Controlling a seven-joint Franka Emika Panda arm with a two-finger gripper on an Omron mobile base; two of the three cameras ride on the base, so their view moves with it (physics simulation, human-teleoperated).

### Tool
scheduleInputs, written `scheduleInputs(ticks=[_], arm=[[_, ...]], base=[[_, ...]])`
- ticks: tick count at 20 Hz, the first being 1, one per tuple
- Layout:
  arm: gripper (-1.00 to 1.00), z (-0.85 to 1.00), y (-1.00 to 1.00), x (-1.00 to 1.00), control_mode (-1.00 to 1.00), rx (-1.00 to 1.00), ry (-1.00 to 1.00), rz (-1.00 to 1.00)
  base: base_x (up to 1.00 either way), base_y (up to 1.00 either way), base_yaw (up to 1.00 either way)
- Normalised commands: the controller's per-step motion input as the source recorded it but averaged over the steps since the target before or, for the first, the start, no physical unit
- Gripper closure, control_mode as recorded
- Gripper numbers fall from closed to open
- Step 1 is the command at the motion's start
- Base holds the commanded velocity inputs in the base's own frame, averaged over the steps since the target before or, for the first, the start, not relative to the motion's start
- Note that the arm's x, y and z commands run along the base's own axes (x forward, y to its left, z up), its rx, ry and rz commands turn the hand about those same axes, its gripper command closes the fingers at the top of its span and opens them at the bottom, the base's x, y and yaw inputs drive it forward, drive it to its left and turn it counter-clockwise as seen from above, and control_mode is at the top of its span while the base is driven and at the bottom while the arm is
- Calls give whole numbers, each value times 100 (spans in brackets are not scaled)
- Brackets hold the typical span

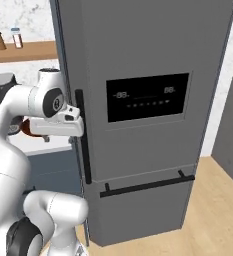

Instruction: Grab a lemon wedge from the fridge and one ice cube from the ice bowl, and put them in the glass of lemonade.

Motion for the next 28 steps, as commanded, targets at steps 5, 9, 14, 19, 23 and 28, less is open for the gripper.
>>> scheduleInputs(ticks=[5, 9, 14, 19, 23, 28], arm=[[-100, 0, 0, 0, 100, 0, 0, 0], [-100, 0, 0, 0, 100, 0, 0, 0], [-100, 0, 0, 0, 100, 0, 0, 0], [-100, 0, 0, 0, 100, 0, 0, 0], [-100, 0, 0, 0, 100, 0, 0, 0], [-100, 0, 0, 0, 100, 0, 0, 0]], base=[[-10, 27, -27], [-10, 0, -34], [-17, 0, -33], [-37, 17, -9], [-47, 0, 0], [-28, 0, 0]])
